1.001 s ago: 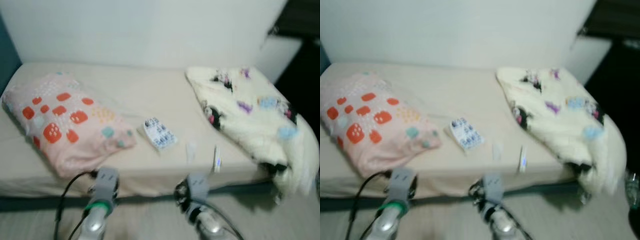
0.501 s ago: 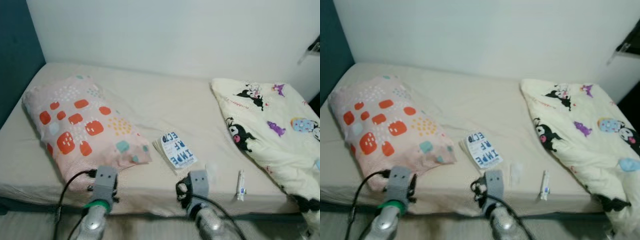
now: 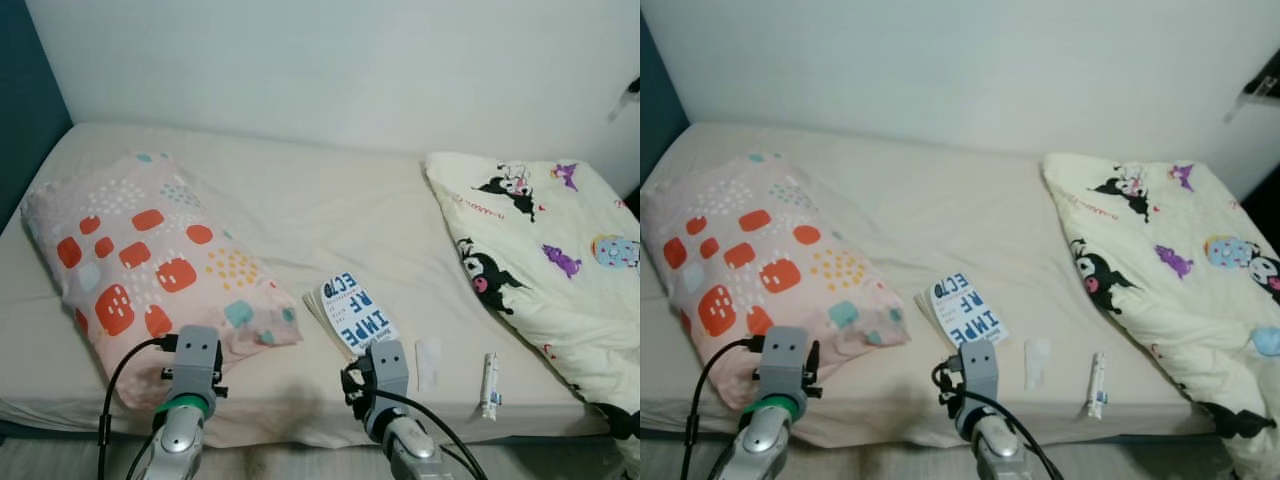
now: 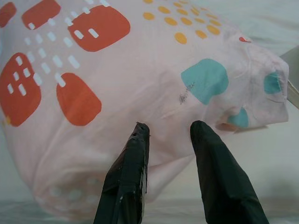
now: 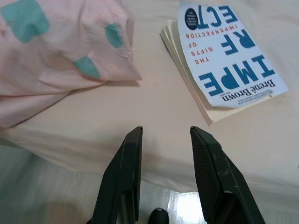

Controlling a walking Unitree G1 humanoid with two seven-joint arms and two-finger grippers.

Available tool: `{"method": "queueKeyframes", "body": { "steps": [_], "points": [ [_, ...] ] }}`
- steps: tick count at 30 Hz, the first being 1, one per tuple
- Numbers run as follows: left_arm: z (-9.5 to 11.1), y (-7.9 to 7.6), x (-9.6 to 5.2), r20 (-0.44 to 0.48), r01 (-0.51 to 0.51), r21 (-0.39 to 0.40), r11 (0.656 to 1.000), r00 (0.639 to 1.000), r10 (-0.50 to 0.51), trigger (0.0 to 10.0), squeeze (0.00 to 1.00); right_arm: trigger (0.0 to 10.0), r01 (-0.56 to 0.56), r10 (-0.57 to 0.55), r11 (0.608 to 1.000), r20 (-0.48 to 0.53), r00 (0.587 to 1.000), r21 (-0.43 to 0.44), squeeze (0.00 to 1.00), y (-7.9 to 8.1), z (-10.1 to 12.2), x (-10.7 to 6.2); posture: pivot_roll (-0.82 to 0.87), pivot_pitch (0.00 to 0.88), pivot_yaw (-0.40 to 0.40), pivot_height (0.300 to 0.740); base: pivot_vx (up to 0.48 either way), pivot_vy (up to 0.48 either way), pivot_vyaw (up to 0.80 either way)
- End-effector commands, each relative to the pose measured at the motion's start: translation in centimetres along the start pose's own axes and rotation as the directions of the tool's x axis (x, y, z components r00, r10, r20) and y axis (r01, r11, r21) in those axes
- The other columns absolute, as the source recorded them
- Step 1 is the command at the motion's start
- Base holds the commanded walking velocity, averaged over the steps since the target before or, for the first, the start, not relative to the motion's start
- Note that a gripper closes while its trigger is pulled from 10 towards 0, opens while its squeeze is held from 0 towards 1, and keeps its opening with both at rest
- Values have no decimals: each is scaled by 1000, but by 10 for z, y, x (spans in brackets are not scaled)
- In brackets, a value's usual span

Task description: Clean up the room

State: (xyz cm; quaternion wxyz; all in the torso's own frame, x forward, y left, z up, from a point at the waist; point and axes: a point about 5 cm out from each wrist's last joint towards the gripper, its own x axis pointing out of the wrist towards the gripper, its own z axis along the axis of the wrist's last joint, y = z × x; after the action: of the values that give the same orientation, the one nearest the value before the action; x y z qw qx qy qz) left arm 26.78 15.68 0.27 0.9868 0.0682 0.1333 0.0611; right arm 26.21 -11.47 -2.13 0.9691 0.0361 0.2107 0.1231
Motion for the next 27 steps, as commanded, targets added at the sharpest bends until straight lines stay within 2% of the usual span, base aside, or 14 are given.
{"method": "queueKeyframes", "body": {
  "steps": [1,26,27],
  "points": [
    [-5,-2,-2,-27,7,-4,1000,1000,-7,10000,0,10000,14,-13,1000,-25,1000,4,0,-4,-7,-4,68,0,-47,740,0,-480,0],
    [0,-4,1,-24,-1,-35,999,1000,1,10000,0,10000,23,-23,1000,-24,999,8,0,-7,-5,-3,67,0,-53,740,0,-476,0],
    [0,-4,2,-35,-9,-68,998,999,6,10000,0,10000,23,-23,1000,-24,999,8,0,-7,-5,-3,69,0,-56,740,0,0,0]
  ]
}}
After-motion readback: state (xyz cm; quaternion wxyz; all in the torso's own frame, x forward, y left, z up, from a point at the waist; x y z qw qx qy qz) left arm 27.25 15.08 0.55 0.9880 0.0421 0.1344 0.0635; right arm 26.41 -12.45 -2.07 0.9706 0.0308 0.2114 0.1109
